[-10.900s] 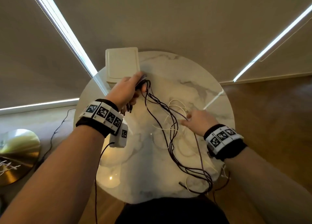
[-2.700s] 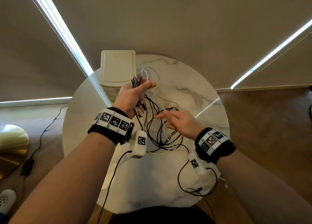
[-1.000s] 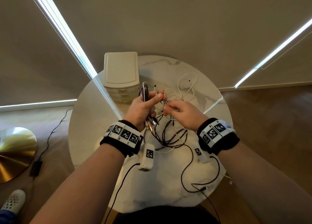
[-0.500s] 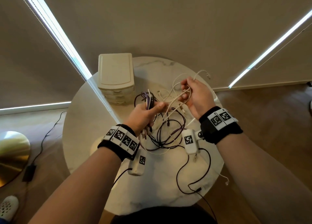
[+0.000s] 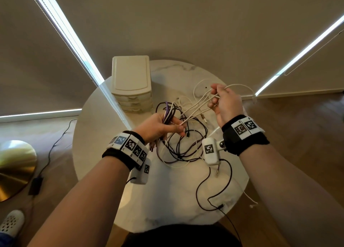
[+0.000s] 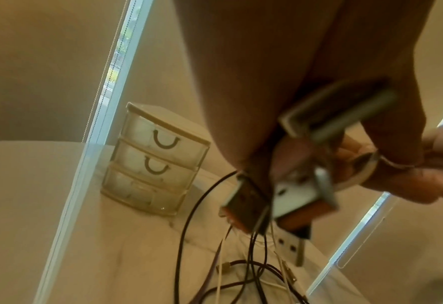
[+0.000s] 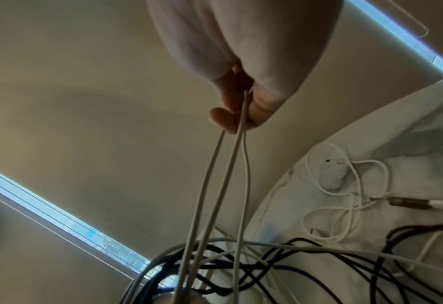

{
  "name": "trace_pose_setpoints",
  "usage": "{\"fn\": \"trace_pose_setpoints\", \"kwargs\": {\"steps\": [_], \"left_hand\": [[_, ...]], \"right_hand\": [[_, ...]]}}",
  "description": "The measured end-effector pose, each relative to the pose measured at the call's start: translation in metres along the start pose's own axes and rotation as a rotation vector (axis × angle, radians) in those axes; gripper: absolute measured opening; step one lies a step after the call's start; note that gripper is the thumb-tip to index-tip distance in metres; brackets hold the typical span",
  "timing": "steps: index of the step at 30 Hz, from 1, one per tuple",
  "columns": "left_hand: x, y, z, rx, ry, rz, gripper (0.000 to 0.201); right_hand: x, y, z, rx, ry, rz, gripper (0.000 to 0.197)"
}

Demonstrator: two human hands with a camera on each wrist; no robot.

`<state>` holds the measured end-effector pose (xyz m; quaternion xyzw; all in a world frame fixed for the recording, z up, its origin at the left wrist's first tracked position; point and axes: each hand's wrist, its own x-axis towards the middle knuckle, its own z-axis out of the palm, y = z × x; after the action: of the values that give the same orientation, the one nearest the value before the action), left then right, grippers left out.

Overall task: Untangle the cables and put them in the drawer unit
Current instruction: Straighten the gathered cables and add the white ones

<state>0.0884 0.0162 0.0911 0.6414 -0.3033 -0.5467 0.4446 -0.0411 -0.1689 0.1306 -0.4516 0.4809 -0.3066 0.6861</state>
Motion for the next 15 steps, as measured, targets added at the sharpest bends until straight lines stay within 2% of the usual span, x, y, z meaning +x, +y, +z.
{"fn": "trace_pose_setpoints", "kwargs": {"steps": [3,6,8,9,12,15], "left_hand": [[-0.001,0.004,-0.002,-0.039,0.065,-0.01,0.023],[0.001,0.005,-0.002,-0.359,0.09,-0.05,0.024],[0.002,0.006,0.0,-0.409,0.076,-0.047,0.024],[0.002,0.008,0.002,-0.407,0.062,-0.046,0.026],[0.002,0.012,0.003,-0.449,0.073,-0.082,0.034],[0.002,0.011,-0.002,-0.612,0.103,-0.1,0.03]], "right_hand": [[0.004,0.004,-0.003,-0.036,-0.042,0.034,0.026],[-0.004,0.014,-0.004,-0.187,-0.275,0.193,0.061],[-0.016,0.022,-0.002,-0.2,-0.433,0.242,0.082],[-0.022,0.025,0.001,-0.213,-0.508,0.243,0.079],[-0.032,0.032,0.01,-0.336,-0.641,0.142,0.05],[-0.038,0.036,0.01,-0.403,-0.579,0.039,0.043]]}}
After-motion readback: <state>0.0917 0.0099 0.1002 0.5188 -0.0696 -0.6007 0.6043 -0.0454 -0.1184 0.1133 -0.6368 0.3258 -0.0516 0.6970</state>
